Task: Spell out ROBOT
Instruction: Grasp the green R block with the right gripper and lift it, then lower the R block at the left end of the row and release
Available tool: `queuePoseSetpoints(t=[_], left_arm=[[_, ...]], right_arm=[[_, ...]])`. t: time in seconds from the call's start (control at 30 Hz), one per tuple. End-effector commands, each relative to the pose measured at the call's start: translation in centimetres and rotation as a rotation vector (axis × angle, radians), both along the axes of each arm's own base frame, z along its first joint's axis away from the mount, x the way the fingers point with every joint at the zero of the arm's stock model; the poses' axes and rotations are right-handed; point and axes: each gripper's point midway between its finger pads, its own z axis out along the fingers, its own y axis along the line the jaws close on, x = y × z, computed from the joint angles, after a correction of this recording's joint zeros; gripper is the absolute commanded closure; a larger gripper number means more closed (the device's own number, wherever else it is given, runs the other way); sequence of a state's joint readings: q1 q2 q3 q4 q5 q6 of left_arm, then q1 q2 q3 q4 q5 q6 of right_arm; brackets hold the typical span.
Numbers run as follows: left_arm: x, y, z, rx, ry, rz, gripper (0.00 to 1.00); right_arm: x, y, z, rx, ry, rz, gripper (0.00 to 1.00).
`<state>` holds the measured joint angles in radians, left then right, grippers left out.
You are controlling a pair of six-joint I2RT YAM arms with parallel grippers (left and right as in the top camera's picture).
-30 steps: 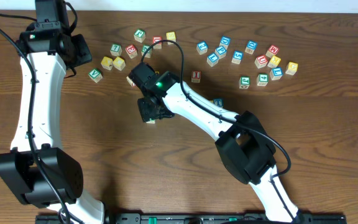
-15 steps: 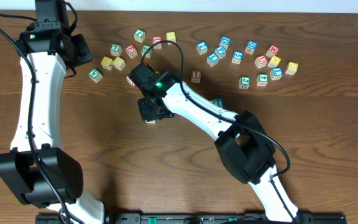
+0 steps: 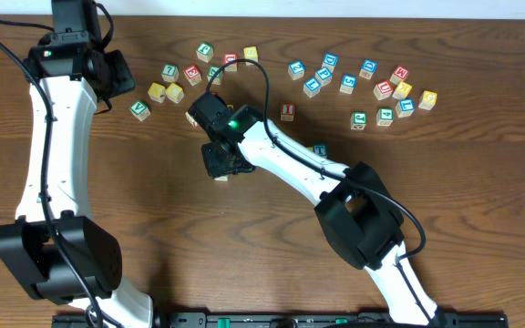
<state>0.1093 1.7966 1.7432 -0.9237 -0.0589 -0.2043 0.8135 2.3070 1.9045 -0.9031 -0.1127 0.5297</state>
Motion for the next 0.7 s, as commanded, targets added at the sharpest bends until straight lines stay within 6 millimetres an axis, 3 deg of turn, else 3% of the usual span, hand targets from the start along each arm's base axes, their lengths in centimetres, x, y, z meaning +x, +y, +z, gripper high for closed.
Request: queuePoseSetpoints(t=[0.0, 0.17, 0.43, 0.67], left_arm=[[-0.3, 0.2, 0.2, 0.016, 0.002, -0.008, 0.51], [-0.3, 0.2, 0.2, 0.016, 0.002, -0.008, 0.52], [-0.3, 0.2, 0.2, 0.016, 0.002, -0.008, 0.51], [-0.3, 0.2, 0.2, 0.016, 0.002, -0.008, 0.51]], right_arm=[[-0.1, 0.5, -0.8, -0.005, 0.001, 0.011, 0.59], [-0.1, 0.6, -1.7, -0.011, 0.008, 0.011, 0.59], [-0.1, 0.4, -1.8, -0.017, 0.011, 0.009, 0.7], [1.2, -1.3, -1.8, -0.032, 0.016, -0.031, 0.77]])
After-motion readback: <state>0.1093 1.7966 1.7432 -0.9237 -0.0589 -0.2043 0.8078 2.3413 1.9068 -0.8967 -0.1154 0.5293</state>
